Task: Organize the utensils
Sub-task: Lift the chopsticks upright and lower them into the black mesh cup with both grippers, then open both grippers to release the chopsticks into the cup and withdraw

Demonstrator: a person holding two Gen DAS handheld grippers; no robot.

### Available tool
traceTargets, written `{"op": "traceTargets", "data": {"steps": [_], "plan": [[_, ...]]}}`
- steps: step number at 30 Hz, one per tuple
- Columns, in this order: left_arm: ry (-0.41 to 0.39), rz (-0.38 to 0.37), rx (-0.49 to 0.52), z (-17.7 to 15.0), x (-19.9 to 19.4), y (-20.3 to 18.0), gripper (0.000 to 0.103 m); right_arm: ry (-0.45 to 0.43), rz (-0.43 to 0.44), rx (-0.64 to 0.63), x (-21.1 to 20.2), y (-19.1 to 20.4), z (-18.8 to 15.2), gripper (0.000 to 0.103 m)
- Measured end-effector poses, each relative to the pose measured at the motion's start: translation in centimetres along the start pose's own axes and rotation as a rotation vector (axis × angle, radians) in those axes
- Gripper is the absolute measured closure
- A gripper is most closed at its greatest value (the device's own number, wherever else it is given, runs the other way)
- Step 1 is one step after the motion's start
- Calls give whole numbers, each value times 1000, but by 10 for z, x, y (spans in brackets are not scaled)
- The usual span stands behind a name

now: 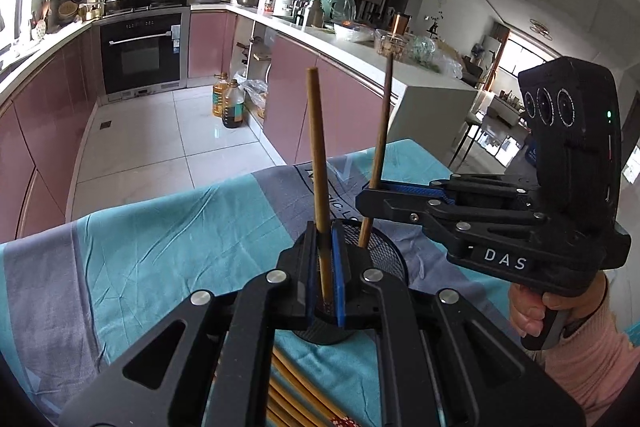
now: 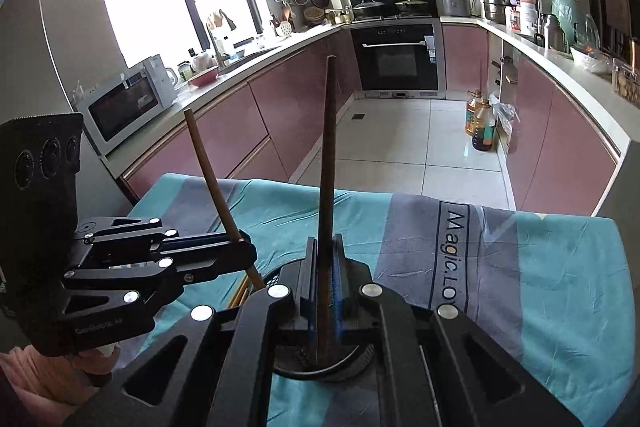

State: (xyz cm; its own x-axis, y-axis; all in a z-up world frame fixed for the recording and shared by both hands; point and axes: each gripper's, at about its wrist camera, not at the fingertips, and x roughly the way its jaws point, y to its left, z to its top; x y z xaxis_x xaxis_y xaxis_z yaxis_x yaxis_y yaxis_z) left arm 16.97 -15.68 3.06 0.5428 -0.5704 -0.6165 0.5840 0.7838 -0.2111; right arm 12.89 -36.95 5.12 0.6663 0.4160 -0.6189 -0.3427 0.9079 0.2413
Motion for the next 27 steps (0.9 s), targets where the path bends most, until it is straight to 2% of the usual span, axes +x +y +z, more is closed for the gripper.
{"op": "traceTargets", "data": {"steps": [4,5,6,7,9,15,19,22,27], "plan": [[10,14,2,2,10,4,91,6,-7,18,8,-1,0,94],[9,18,0,2,11,4,83,7,-10,25,10,-2,-1,94],[4,20,-4,2,11,7,80,7,-13,30,11,-3,-1,94],[-3,27,-5,3,11,10,80,4,-14,42,13,-4,-1,89],[-15,42,-7,1,7,13,80,-4,-18,54,13,-6,-1,85],[-100,102,-31,-16,-27,27,70,-63,-37,39,-8,0,-9,76],[-141,146,-53,-38,-57,44,64,-115,12,-4,-30,17,-19,69],[-127,172,-60,-60,-68,56,58,-104,67,-60,-37,36,-37,66],[-26,203,-68,-100,-62,67,57,-7,93,-114,-22,61,-71,66]]}}
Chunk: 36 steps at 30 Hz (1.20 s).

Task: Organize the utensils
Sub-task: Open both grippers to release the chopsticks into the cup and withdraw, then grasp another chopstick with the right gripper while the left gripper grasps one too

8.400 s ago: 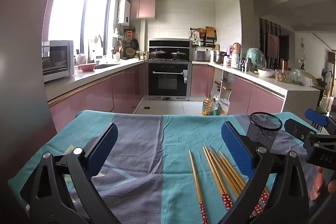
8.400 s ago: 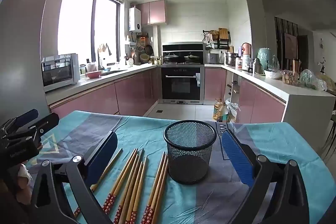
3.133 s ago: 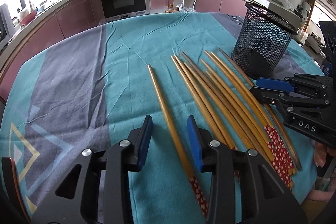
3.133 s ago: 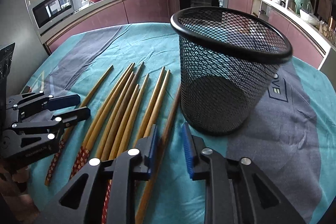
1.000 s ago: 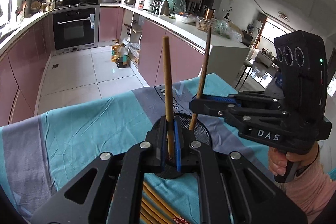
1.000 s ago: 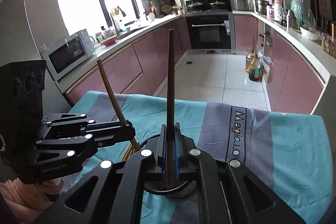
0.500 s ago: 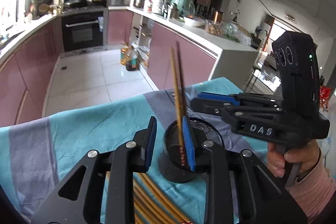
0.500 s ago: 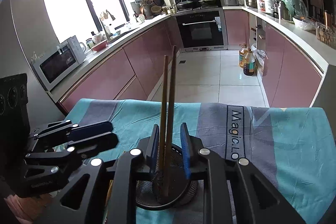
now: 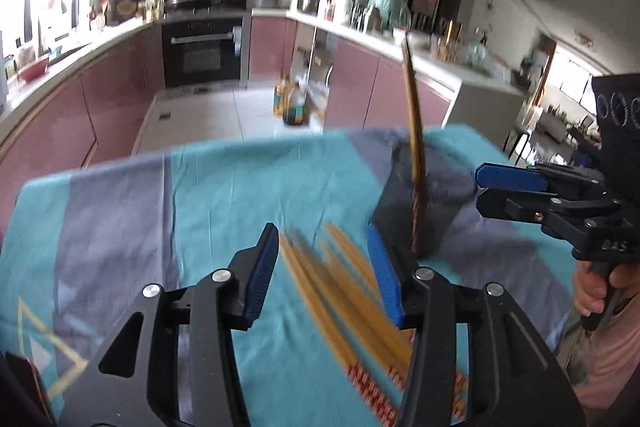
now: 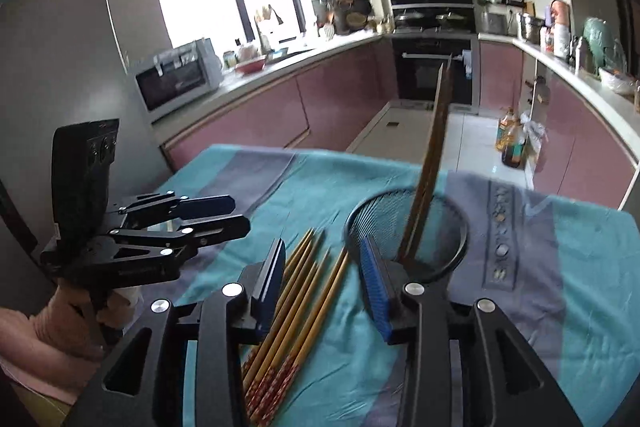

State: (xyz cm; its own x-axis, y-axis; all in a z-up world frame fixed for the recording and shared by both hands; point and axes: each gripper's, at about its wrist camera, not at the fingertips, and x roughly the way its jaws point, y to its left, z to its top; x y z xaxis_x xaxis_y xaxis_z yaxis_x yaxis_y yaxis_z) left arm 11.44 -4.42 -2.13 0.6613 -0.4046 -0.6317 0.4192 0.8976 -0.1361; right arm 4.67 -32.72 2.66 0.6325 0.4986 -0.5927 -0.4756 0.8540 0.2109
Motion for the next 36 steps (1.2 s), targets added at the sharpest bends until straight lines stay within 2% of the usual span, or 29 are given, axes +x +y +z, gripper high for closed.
{"op": "traceTargets", "data": {"steps": [6,9,12,19,36], "plan": [[112,12,-21,-43,21,11,57,119,-5,51,35,3,-31,67],[142,40,-23,-56,33,11,57,148,-3,85,46,1,-41,68],[161,38,-35,-63,39,12,57,168,-24,95,54,1,-48,71],[182,40,-53,-63,47,11,58,191,-62,96,70,3,-54,77],[213,65,-32,-65,60,7,59,212,-110,65,81,5,-55,80]]}}
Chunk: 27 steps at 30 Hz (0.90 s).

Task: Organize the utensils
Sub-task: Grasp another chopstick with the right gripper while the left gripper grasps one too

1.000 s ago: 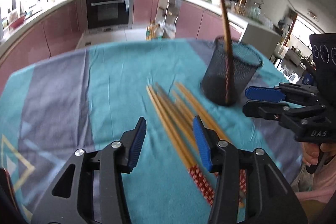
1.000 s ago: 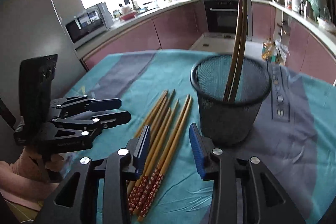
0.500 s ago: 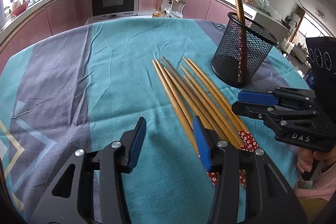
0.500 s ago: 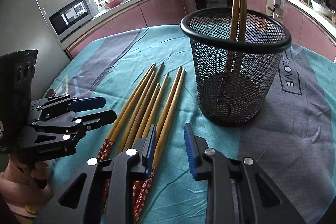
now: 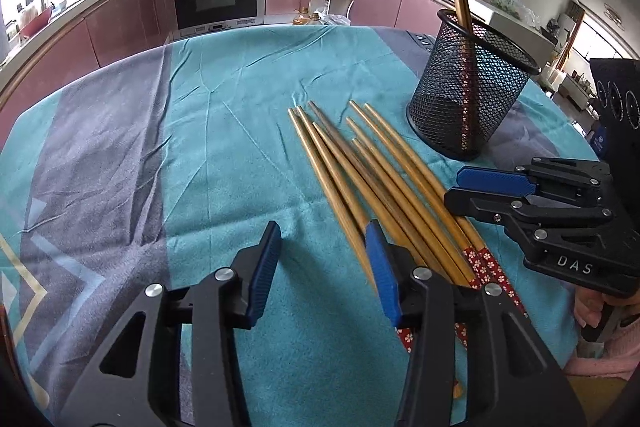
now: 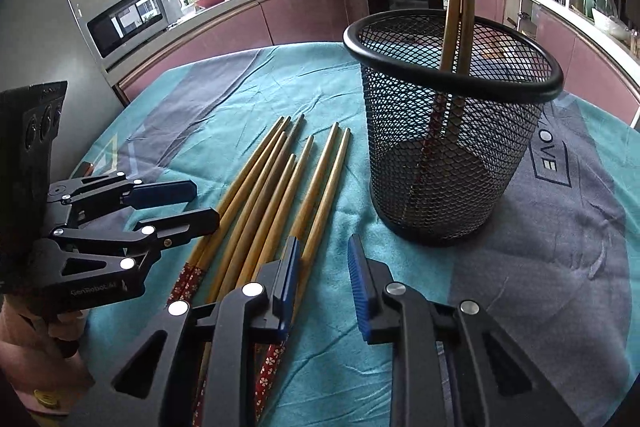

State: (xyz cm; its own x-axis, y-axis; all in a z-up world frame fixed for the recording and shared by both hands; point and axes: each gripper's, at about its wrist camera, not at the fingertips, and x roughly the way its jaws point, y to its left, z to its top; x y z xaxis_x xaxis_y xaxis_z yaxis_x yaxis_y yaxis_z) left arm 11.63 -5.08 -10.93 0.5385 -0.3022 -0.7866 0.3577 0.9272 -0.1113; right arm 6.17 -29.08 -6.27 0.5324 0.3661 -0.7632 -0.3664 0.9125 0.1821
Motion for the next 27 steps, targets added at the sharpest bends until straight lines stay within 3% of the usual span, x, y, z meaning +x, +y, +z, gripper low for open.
{"op": "traceTargets", "data": {"steps": [12,20,27], "plan": [[9,46,41,11,13,-4,66,2,-46,-21,10,6,7,86],[12,46,9,19,17,-3,91,-9,-43,10,11,2,10,97],[-3,25,-49,13,7,3,95,-38,-8,29,-5,-2,8,97]]}}
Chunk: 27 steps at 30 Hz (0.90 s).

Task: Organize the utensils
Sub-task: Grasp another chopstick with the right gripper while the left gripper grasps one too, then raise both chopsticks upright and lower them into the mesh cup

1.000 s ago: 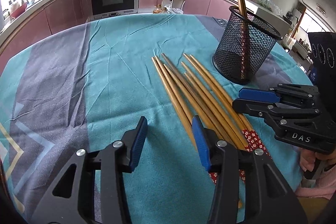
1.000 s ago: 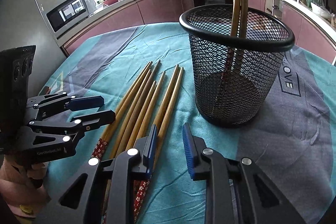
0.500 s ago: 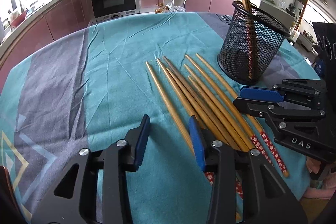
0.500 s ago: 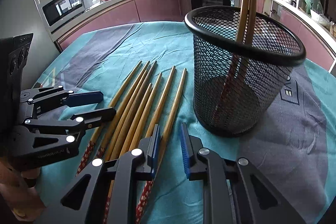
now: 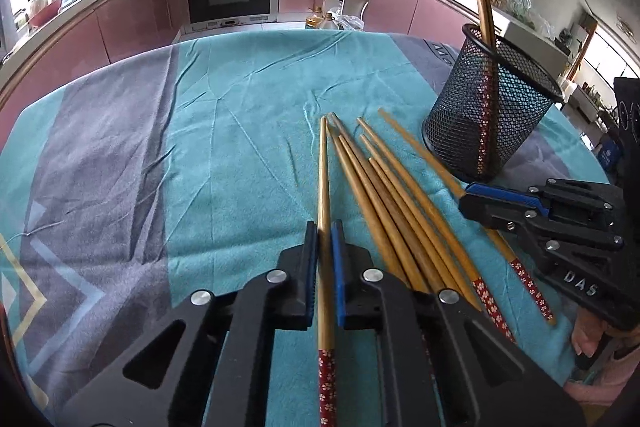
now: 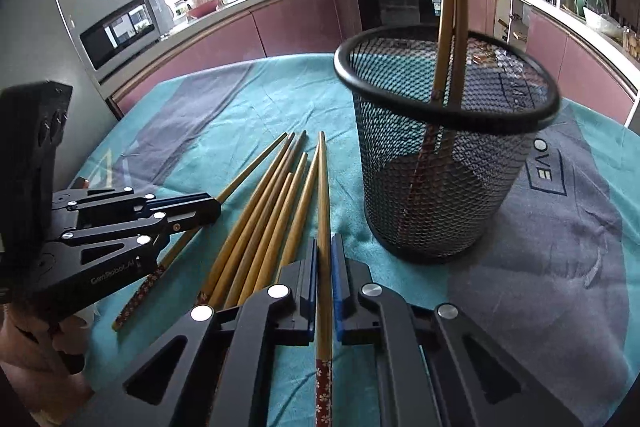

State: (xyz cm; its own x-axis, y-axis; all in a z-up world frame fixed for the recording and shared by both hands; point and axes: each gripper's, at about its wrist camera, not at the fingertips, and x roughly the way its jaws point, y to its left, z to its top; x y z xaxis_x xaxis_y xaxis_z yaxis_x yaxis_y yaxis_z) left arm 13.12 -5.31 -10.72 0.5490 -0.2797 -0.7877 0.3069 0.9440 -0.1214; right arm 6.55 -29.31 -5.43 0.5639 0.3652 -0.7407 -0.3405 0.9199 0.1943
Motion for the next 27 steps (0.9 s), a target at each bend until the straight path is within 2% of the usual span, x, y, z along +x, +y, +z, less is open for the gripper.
{"op": "traceTargets", "data": {"steps": [5,10,24,27], "plan": [[-25,-34,-7,-1,-18,3,95,-44,43,-3,-21,0,2,97],[-65,-120,-30,6,-43,5,95,-98,73,-6,-45,0,6,97],[-259,-330,-15,34,-125,-8,95,-297,135,30,-117,-23,28,97],[-309,-341,-9,47,-137,-12,95,-337,136,34,-128,-30,36,97]]}}
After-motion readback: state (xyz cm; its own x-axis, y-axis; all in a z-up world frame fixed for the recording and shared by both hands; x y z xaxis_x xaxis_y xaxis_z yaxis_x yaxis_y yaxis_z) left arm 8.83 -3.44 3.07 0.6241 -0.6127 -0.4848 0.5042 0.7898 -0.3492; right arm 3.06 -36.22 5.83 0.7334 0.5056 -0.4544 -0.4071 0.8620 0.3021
